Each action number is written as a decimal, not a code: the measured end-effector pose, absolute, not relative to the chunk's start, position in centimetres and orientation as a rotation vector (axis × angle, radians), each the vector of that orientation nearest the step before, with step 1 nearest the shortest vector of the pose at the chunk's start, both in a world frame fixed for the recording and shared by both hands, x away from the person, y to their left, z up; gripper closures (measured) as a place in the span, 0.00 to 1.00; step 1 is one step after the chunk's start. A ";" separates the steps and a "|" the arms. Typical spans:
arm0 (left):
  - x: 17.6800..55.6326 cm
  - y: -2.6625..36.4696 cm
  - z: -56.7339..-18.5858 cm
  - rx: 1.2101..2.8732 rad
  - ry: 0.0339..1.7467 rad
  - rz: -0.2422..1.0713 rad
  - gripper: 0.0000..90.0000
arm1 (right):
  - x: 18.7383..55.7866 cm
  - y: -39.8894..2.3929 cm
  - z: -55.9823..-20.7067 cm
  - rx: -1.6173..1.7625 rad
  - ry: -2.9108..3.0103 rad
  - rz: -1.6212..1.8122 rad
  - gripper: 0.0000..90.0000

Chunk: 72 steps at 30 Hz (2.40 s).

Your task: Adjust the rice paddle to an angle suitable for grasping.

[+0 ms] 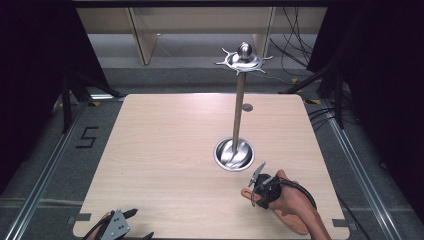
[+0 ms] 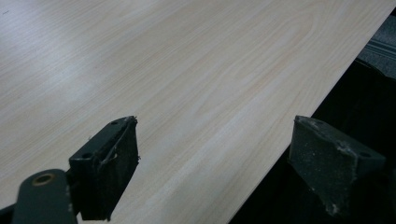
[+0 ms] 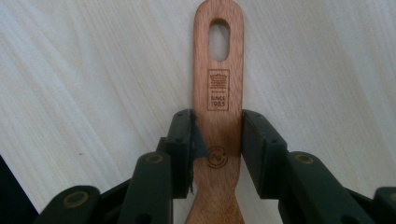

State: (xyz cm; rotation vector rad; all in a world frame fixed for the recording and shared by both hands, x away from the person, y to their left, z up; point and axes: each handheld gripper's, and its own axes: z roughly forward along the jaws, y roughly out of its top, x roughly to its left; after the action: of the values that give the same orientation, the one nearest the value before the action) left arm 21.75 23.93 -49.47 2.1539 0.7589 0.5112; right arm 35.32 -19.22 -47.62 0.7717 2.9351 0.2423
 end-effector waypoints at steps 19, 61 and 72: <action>21.8 23.8 -49.6 2.149 0.757 0.511 0.17 | 35.5 -18.9 -47.5 0.702 2.956 0.157 0.74; 21.8 23.9 -49.5 2.155 0.752 0.515 0.17 | 34.1 -26.1 -39.1 0.815 2.585 0.898 0.74; 21.9 23.9 -49.4 2.146 0.754 0.504 0.17 | 33.7 -27.9 -36.9 0.864 2.462 1.047 0.74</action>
State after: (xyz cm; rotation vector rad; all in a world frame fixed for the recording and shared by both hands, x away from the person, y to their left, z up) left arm 21.85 23.88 -49.44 2.1463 0.7544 0.5043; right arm 33.74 -27.86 -36.90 0.8645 2.4621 1.0471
